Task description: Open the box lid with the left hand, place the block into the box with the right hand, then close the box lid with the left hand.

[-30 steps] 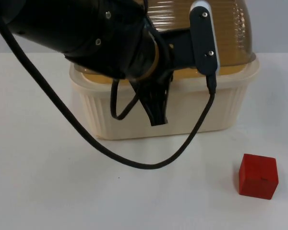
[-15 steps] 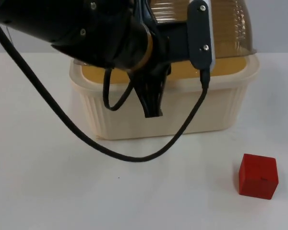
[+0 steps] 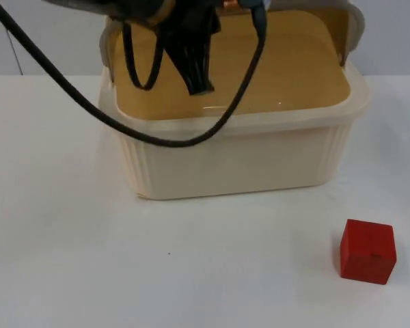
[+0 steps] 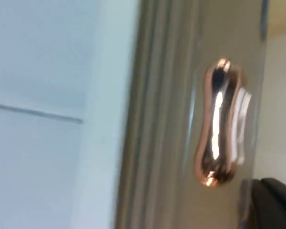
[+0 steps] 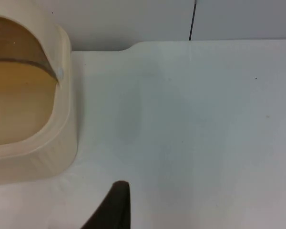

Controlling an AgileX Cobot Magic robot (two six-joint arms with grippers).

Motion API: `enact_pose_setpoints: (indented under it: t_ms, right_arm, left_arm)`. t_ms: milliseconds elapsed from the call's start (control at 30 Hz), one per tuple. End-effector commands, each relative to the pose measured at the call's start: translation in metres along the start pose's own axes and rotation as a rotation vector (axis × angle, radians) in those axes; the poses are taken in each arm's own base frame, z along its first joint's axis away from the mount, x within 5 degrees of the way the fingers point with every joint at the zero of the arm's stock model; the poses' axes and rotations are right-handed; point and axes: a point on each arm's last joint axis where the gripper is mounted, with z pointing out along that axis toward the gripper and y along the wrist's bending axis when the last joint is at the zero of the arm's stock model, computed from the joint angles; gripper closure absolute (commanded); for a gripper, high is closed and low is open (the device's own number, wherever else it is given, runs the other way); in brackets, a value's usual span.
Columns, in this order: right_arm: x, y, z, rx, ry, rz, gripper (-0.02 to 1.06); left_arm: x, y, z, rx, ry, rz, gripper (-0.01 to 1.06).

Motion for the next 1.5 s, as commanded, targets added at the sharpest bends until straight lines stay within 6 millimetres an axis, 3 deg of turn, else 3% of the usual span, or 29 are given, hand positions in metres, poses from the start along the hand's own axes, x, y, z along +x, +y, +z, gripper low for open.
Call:
enact_pose_setpoints:
  t_ms: [0, 233, 467, 600, 633, 767, 800, 967, 1000, 1133, 1167, 1233, 1333, 1367, 1467]
  right_arm:
    - [-0.001, 0.001, -0.003, -0.006, -0.011, -0.007, 0.00]
    - [-0.001, 0.001, -0.003, -0.007, -0.011, -0.007, 0.00]
    - [-0.001, 0.001, -0.003, -0.007, -0.011, -0.007, 0.00]
    - [-0.001, 0.001, -0.003, -0.007, -0.011, -0.007, 0.00]
    - [-0.001, 0.001, -0.003, -0.007, -0.011, -0.007, 0.00]
    - [-0.001, 0.002, -0.003, -0.017, -0.012, 0.002, 0.00]
    - [-0.001, 0.002, -0.003, -0.017, -0.012, 0.002, 0.00]
    - [-0.001, 0.004, -0.003, -0.045, -0.010, 0.020, 0.00]
    - [-0.001, 0.004, -0.003, -0.045, -0.010, 0.020, 0.00]
    - [-0.001, 0.005, -0.003, -0.048, -0.010, 0.018, 0.00]
    - [-0.001, 0.005, -0.003, -0.048, -0.010, 0.018, 0.00]
    - [-0.001, 0.005, -0.003, -0.049, -0.010, 0.019, 0.00]
    - [-0.001, 0.005, -0.003, -0.049, -0.010, 0.016, 0.00]
    - [-0.001, 0.005, -0.003, -0.049, -0.010, 0.016, 0.00]
    - [-0.001, 0.005, -0.003, -0.049, -0.008, 0.008, 0.00]
  left_arm:
    - [-0.004, 0.009, -0.003, -0.006, -0.055, -0.022, 1.05]
    - [0.012, 0.036, -0.001, -0.066, -0.039, -0.108, 1.05]
    - [0.005, 0.046, -0.018, -0.098, -0.030, -0.334, 1.05]
    - [-0.005, 0.059, -0.053, -0.130, 0.001, -0.621, 1.05]
    - [-0.005, 0.059, -0.053, -0.130, 0.001, -0.621, 1.05]
    - [-0.012, 0.076, -0.104, -0.146, 0.003, -0.891, 1.05]
    - [-0.012, 0.076, -0.104, -0.146, 0.003, -0.891, 1.05]
    - [-0.010, 0.096, -0.166, -0.230, 0.007, -0.919, 1.05]
    - [-0.010, 0.096, -0.166, -0.230, 0.007, -0.919, 1.05]
    - [-0.010, 0.107, -0.219, -0.298, -0.045, -0.907, 1.05]
    - [-0.010, 0.107, -0.219, -0.298, -0.045, -0.907, 1.05]
    - [-0.009, 0.112, -0.243, -0.334, -0.076, -0.912, 1.05]
    - [0.004, 0.121, -0.276, -0.398, -0.114, -0.971, 1.05]
    - [0.004, 0.121, -0.276, -0.398, -0.114, -0.971, 1.05]
    - [0.039, 0.121, -0.298, -0.489, -0.077, -1.028, 1.05]
